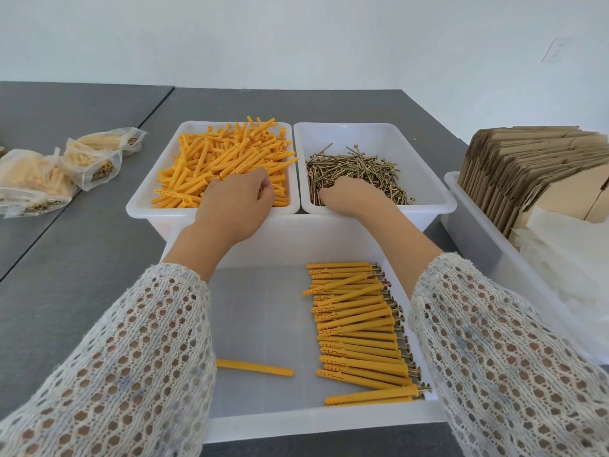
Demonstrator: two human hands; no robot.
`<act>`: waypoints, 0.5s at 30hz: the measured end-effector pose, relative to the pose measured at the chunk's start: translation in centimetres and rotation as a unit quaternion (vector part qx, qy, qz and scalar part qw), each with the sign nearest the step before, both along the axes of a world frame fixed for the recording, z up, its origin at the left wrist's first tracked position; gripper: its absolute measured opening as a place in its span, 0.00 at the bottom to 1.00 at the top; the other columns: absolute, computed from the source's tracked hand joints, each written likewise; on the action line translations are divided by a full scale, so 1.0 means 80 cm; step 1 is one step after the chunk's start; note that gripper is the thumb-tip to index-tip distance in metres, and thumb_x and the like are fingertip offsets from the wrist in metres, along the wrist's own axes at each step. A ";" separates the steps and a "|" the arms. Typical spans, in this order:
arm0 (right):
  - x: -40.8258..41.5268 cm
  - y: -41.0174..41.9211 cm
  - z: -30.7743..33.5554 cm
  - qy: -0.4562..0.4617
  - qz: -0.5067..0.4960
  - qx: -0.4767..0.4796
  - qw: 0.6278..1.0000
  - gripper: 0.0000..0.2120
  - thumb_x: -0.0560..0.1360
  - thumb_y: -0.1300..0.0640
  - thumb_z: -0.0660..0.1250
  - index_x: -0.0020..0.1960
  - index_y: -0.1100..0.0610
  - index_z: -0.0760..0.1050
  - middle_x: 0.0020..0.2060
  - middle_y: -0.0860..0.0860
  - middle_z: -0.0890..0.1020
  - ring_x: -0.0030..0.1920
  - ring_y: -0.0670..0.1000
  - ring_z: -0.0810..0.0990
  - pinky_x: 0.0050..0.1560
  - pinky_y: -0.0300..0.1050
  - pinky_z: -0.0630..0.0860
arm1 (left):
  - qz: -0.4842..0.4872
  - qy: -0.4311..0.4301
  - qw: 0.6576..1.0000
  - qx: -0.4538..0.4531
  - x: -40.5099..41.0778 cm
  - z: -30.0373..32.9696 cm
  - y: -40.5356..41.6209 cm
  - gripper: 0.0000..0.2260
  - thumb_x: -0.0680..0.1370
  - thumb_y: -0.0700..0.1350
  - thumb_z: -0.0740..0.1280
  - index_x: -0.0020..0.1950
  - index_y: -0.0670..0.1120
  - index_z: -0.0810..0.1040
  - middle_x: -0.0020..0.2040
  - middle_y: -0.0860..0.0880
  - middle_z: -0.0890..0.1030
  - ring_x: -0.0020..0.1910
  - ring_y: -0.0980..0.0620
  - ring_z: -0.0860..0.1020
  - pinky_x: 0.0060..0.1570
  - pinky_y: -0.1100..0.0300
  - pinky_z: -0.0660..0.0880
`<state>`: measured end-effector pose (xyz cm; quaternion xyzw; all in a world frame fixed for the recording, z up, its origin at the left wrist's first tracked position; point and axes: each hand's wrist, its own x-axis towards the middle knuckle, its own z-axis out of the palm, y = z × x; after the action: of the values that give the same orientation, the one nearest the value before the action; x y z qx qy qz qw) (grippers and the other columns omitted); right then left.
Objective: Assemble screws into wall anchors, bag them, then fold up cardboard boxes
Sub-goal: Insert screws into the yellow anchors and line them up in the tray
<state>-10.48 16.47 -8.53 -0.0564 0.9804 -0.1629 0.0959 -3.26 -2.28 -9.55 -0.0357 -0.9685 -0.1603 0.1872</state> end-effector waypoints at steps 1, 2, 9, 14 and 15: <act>0.000 0.000 -0.001 0.008 -0.002 -0.002 1.000 0.12 0.79 0.50 0.55 0.46 0.57 0.71 0.38 0.50 0.74 0.45 0.55 0.76 0.55 0.53 0.74 | 0.000 0.000 1.000 0.001 0.000 0.000 0.000 0.09 0.83 0.47 0.56 0.52 0.48 0.75 0.38 0.50 0.78 0.38 0.46 0.76 0.43 0.53 0.66; 0.000 0.001 -0.001 0.018 -0.003 -0.007 1.000 0.12 0.79 0.51 0.55 0.42 0.57 0.70 0.37 0.50 0.74 0.41 0.54 0.74 0.51 0.51 0.73 | 0.000 0.000 1.000 0.002 0.000 0.000 0.000 0.09 0.83 0.47 0.56 0.52 0.48 0.75 0.38 0.50 0.78 0.38 0.46 0.76 0.43 0.53 0.66; 0.000 0.003 -0.004 0.065 -0.004 -0.056 0.996 0.14 0.77 0.55 0.57 0.34 0.55 0.62 0.31 0.49 0.69 0.31 0.50 0.66 0.34 0.45 0.62 | 0.001 -0.007 1.000 0.006 -0.001 -0.001 0.000 0.09 0.82 0.46 0.56 0.50 0.48 0.75 0.39 0.51 0.79 0.38 0.46 0.76 0.44 0.53 0.66; 0.001 0.003 -0.004 0.062 0.005 -0.076 0.995 0.14 0.77 0.56 0.57 0.33 0.55 0.61 0.29 0.49 0.67 0.30 0.50 0.64 0.32 0.44 0.60 | 0.003 -0.007 1.000 0.009 -0.001 0.000 -0.001 0.09 0.82 0.46 0.56 0.50 0.49 0.75 0.39 0.50 0.79 0.38 0.46 0.76 0.43 0.54 0.65; 0.001 0.003 -0.004 0.065 0.005 -0.078 0.995 0.14 0.77 0.56 0.57 0.33 0.55 0.61 0.29 0.49 0.67 0.29 0.51 0.64 0.31 0.44 0.60 | 0.002 -0.005 1.000 0.009 -0.001 0.000 0.000 0.09 0.82 0.46 0.56 0.50 0.49 0.75 0.39 0.50 0.80 0.38 0.47 0.76 0.43 0.54 0.65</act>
<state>-10.39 16.74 -8.82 -0.0790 0.9684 -0.2349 0.0286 -3.34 -2.31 -9.59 -0.0308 -0.9680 -0.1692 0.1828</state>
